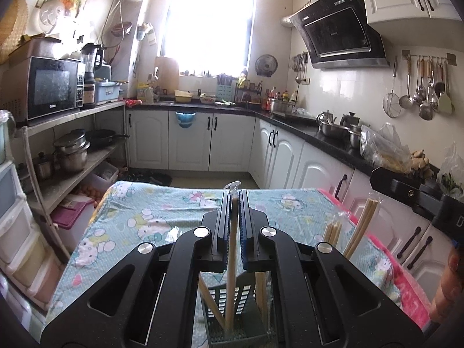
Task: Organize utensils
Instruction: 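Open both tools to release the chopsticks into the caddy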
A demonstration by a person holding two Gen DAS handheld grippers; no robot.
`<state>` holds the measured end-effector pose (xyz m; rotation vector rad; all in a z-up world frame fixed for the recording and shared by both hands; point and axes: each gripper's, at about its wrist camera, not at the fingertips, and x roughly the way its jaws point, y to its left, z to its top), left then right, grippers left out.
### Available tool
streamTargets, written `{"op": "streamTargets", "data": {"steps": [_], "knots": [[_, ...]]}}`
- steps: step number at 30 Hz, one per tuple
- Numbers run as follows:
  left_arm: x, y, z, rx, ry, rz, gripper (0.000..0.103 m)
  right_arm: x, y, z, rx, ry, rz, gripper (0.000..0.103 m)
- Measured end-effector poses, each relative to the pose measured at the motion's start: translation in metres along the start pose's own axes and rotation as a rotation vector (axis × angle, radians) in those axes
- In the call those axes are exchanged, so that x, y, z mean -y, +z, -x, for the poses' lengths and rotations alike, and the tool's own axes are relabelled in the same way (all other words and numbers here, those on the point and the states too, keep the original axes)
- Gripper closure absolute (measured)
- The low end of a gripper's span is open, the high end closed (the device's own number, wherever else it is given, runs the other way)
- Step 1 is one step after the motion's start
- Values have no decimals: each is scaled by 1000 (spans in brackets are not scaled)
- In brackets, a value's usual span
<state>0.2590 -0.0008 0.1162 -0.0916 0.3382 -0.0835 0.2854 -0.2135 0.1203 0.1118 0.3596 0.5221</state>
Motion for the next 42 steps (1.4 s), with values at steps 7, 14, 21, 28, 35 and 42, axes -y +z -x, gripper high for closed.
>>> {"op": "streamTargets", "data": {"steps": [7,14,21,28,35,42], "knots": [[-8,-11,-3,-28,-2,13,100,2,-9,-6,-24,-1,-13,100],[-12,-19,-1,-52,-4,30,100,6,-15,-10,-39,-8,-31,99],[-15,-26,1,-73,-9,41,96,10,-20,-8,-49,-23,-42,83],[-17,-28,6,-79,-16,45,82,10,-22,-1,-46,-37,-33,74],[-18,-33,13,-89,-21,47,57,11,-27,10,-40,-56,-21,66],[-23,-37,23,-97,-15,66,30,11,-38,20,-49,-67,-14,59]]}}
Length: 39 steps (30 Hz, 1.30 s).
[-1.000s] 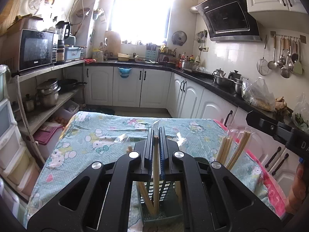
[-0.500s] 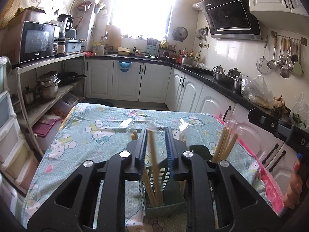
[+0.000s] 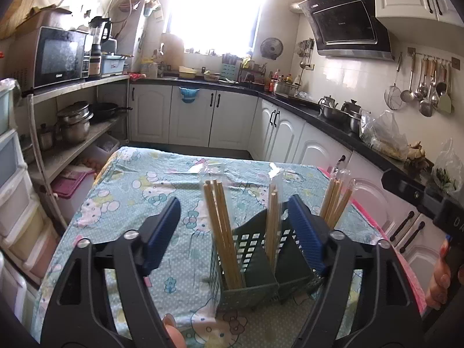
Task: Organize utensils
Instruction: 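Open both tools to release the chopsticks into the caddy, then withdraw both tools from the caddy toward the loose chopsticks on the cloth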
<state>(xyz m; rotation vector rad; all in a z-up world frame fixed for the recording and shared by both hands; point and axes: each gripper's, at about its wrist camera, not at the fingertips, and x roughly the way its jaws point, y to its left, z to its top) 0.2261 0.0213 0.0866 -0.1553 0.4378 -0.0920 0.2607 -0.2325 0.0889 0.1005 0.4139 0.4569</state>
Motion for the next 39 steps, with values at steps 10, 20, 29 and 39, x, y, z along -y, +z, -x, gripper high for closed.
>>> {"op": "streamTargets", "data": {"steps": [10,20,29,39], "knots": [[-5,-10,18,3,-6,19,11,-2,-20,12,-18,-8,0,52],[-8,-25,36,-6,-20,30,11,-1,-37,26,-35,-20,-2,52],[-1,-40,44,-23,-39,21,11,2,-56,38,-54,-35,3,52],[6,-51,49,-39,-44,11,11,8,-79,51,-83,-57,3,52]]}}
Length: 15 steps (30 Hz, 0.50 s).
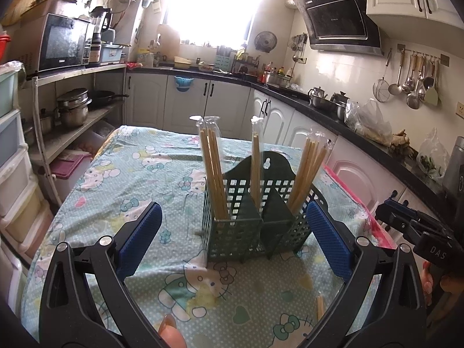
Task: Organize utensils
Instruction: 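Withdraw both tools from the caddy toward the loose chopsticks on the cloth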
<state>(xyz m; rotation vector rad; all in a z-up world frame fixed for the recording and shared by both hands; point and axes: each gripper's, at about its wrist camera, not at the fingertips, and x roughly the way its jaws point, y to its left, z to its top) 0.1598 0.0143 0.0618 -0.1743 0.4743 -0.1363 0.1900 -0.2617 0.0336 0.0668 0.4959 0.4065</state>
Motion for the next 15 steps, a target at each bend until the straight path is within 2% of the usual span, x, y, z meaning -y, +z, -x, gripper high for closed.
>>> {"op": "streamTargets", "data": {"steps": [15], "knots": [[13,-21,0,-46,-10,-18,11,10,-40,4,-74,-10,-4,52]]}}
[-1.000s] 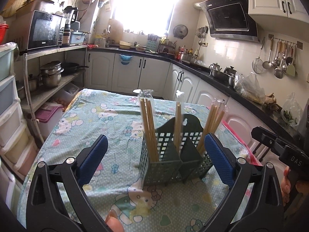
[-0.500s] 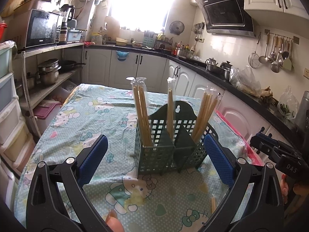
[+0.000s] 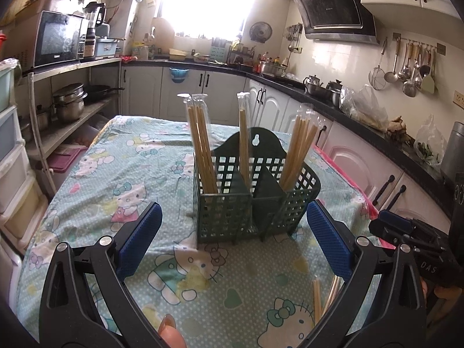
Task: Organize utensils
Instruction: 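Withdraw both tools from the caddy toward the loose chopsticks on the cloth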
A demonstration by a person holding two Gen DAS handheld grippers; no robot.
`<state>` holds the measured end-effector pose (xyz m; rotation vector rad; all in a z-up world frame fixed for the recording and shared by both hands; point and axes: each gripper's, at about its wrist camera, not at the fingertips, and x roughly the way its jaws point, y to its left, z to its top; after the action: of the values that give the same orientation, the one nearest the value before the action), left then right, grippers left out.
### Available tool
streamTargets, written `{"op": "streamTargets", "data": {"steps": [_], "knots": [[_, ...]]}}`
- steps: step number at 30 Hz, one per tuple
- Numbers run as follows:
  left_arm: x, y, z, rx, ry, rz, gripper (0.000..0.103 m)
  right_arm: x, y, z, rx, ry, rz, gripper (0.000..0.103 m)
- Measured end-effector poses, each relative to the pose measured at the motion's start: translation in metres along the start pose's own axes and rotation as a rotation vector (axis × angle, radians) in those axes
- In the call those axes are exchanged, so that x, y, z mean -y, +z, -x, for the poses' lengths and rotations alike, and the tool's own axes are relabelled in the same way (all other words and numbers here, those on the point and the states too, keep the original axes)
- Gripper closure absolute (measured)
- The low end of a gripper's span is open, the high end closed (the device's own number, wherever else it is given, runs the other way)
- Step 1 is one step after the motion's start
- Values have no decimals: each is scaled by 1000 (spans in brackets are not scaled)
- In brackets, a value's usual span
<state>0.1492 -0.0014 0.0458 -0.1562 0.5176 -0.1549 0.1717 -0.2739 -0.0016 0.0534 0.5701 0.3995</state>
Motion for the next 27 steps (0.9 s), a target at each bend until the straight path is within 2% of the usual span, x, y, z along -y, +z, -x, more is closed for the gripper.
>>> {"op": "streamTargets", "data": {"steps": [11,22,25,27], "knots": [[10,-10,-9,-36,-11,-11,11,8,-27,-10,-73,-5,-10,52],[18,-32,-37,-173,-74,-16,11,20,-58,-33,-180,1,-17,52],[23,-39,-45,-217,-87,-36,18,25,-66,-44,-212,5,-29,53],[26,-43,-49,-245,-94,-45,24,29,-70,-50,-231,6,-36,56]]}}
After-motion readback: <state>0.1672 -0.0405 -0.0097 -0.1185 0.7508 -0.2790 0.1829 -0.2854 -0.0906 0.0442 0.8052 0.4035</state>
